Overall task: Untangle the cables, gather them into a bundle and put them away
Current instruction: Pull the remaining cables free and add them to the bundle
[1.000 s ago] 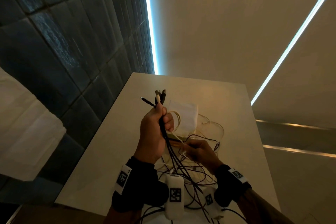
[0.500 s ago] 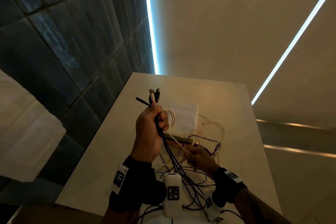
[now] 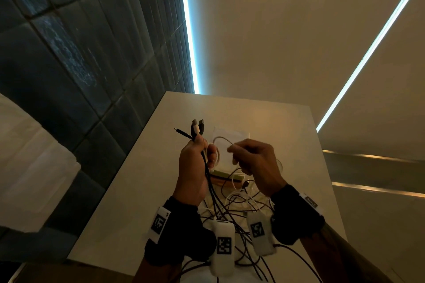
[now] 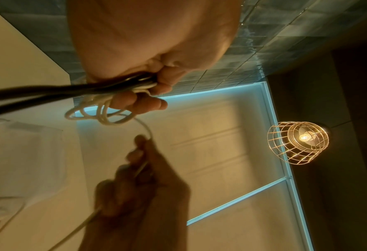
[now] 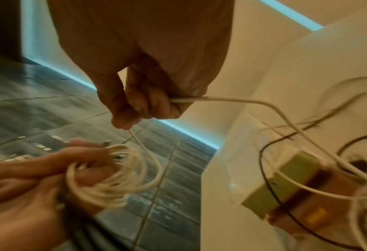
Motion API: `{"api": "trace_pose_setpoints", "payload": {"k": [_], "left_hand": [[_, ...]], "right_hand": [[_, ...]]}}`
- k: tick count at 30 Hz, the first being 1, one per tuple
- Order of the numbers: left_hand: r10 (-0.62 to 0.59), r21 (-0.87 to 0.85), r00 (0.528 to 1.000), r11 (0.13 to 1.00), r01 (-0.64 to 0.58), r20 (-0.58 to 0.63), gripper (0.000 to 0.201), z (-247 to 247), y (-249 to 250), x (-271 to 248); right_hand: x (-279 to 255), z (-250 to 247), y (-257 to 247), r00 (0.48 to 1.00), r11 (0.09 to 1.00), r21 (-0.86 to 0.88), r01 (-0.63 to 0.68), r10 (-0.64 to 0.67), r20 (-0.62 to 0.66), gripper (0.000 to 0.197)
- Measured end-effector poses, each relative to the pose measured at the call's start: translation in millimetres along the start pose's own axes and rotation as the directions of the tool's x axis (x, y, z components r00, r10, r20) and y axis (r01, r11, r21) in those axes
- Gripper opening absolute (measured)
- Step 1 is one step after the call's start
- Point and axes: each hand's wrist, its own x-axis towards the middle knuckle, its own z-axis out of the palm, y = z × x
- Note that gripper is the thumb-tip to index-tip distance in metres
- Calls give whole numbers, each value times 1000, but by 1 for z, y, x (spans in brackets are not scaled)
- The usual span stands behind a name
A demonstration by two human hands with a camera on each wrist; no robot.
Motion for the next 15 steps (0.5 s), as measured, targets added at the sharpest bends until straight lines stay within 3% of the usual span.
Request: {"api": "trace_pose_setpoints", "payload": {"k": [4, 10, 15], "left_hand": [[-14, -9, 999, 1000, 15, 37, 33, 2, 3, -4], [17, -266, 986, 964, 28, 165, 36, -2, 12, -9], [53, -228, 986, 974, -16, 159, 34, -7, 8, -8]], "right_hand": [[-12, 18, -25, 979, 993, -55, 103, -91, 185, 10], [-16, 14, 2, 945, 992, -9, -126, 123, 303, 20], [-18, 4, 45, 948, 981, -32, -192, 193, 253, 26]]}}
